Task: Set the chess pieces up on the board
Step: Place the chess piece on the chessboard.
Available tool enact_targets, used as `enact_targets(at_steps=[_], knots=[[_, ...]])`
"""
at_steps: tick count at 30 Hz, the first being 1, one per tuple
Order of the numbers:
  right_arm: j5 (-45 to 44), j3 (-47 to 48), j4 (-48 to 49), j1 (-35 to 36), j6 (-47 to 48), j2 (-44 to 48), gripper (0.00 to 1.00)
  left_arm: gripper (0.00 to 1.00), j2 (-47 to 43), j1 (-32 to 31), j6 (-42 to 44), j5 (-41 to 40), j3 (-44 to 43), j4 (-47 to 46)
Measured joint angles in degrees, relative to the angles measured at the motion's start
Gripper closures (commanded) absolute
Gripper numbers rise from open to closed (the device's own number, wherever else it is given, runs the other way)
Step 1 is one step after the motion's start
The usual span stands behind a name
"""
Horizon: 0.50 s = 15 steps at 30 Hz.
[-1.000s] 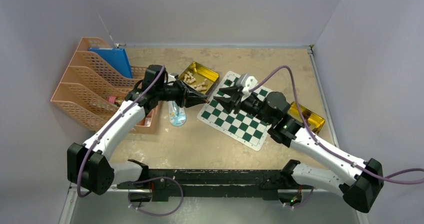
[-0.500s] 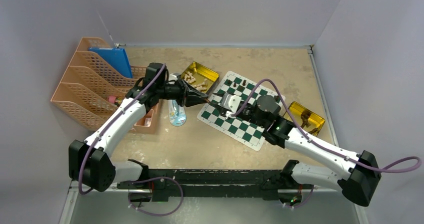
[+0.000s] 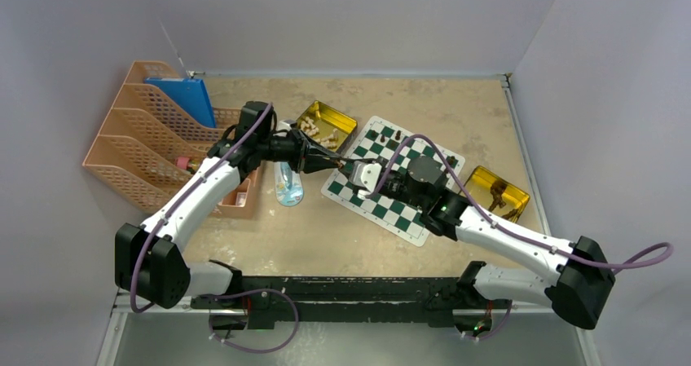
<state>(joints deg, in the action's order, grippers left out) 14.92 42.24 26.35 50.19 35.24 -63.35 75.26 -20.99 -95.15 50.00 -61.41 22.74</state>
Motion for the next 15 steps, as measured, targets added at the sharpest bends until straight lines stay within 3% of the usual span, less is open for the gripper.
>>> enact_targets(at_steps=[4, 9, 15], knots=[[-0.5, -0.6, 1.6, 0.3, 0.2, -0.2, 0.8, 1.0, 0.0, 0.0, -0.1, 0.3, 0.0, -0.2], [-0.6, -1.2, 2.8, 0.4, 0.2, -0.2, 0.69, 1.0, 0.1, 0.1, -0.2, 0.4, 0.0, -0.2], [-1.5, -1.5, 3.8, 0.5, -0.2, -0.2, 0.71, 1.0, 0.5, 0.1, -0.3, 0.6, 0.0, -0.2]])
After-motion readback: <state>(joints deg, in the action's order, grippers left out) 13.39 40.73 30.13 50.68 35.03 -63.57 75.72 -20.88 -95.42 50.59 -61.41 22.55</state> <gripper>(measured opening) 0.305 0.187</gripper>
